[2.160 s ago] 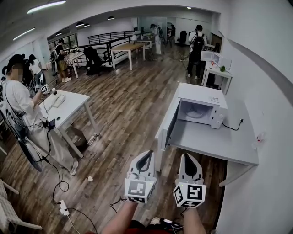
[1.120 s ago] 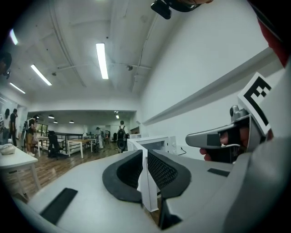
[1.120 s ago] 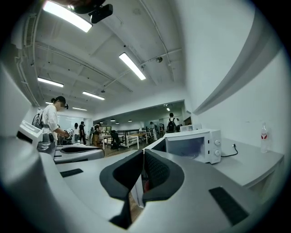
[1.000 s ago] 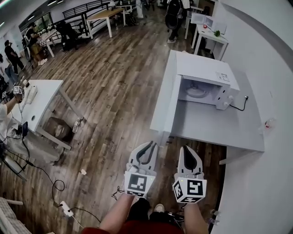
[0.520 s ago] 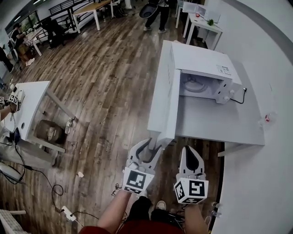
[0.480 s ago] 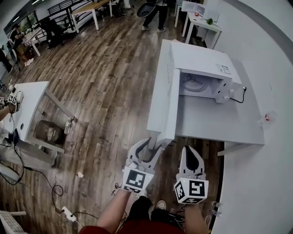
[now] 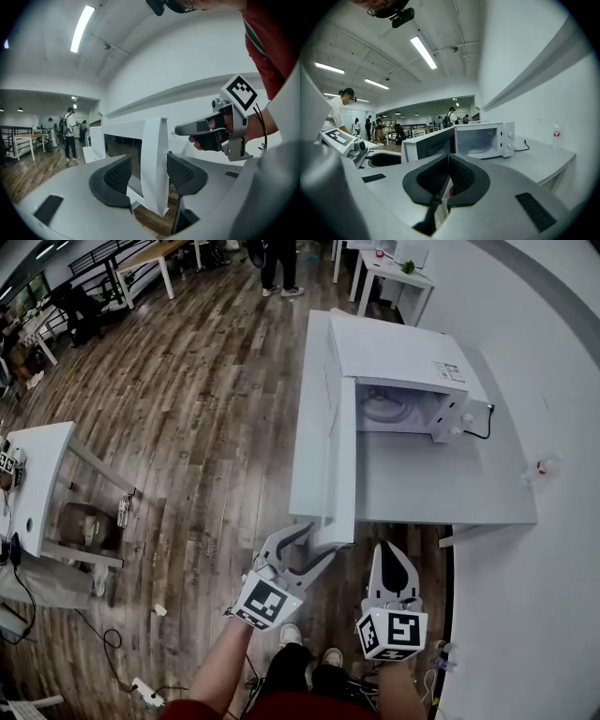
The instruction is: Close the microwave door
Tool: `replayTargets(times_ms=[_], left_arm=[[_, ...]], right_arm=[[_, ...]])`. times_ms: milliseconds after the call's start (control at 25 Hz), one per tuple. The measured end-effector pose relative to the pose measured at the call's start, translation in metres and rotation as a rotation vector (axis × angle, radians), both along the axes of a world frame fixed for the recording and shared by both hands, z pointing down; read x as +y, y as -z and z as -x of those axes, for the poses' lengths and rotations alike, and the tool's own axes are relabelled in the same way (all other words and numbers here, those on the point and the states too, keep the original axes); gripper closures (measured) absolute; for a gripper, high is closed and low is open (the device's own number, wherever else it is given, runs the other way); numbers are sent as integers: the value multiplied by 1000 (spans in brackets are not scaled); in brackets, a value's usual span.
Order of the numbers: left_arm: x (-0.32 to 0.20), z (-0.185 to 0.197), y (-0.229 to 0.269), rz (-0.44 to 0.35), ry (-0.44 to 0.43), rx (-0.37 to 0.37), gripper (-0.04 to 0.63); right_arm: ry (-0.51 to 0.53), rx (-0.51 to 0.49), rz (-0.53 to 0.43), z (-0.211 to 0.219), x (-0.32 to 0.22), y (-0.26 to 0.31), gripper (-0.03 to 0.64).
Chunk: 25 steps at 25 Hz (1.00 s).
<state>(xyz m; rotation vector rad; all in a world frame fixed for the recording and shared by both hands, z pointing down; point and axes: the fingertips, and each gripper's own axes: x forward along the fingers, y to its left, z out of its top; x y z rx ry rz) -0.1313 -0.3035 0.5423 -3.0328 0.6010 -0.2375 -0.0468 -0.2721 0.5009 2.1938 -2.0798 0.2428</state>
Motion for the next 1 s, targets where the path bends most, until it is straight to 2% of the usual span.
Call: replayTargets(times_ms=[240,440,1000], left_arm=[[-3,-5,-6,-1,-53,0,371],[3,-12,-8,0,-123,7,417],[15,-58,-7,-19,-141,-15,426]], right_arm=[[-19,4,10,0,-7,-5,588],[-38,3,7,-3,-8,-5,588],[-63,-16,-19,-48,3,-7,588]])
